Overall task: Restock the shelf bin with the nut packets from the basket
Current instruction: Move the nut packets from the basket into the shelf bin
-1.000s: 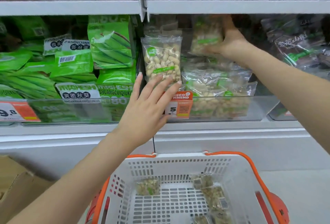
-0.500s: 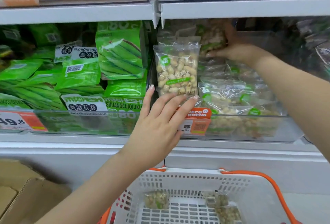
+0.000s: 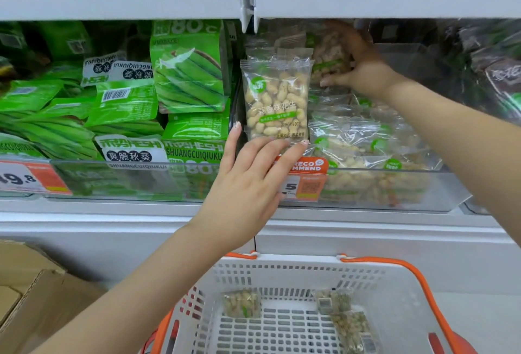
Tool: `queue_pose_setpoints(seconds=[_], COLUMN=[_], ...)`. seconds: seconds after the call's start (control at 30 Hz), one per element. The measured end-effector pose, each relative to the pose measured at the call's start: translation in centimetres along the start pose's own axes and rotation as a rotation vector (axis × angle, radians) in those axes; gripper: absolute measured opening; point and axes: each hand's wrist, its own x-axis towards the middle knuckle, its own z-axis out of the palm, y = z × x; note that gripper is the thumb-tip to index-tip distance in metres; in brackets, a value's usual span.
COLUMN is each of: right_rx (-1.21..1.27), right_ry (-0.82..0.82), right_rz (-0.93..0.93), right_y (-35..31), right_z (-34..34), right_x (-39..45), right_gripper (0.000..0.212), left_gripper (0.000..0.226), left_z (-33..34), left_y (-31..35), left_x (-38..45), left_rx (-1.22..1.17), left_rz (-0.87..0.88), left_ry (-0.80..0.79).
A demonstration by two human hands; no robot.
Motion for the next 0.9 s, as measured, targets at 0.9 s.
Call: queue_pose_setpoints(seconds=[0.9], right_rx=[-0.482], right_ry=[-0.364], right_rz=[0.086], right_y=[-0.6], right_z=[9.2], right_x=[-39.2], right_gripper=[0.02], left_gripper=[0.046], left_z=[4.8], left_y=[8.7], left_x=[-13.5], left_rx=[-0.503], left_rz=[-0.246], left_ry=[-0.565])
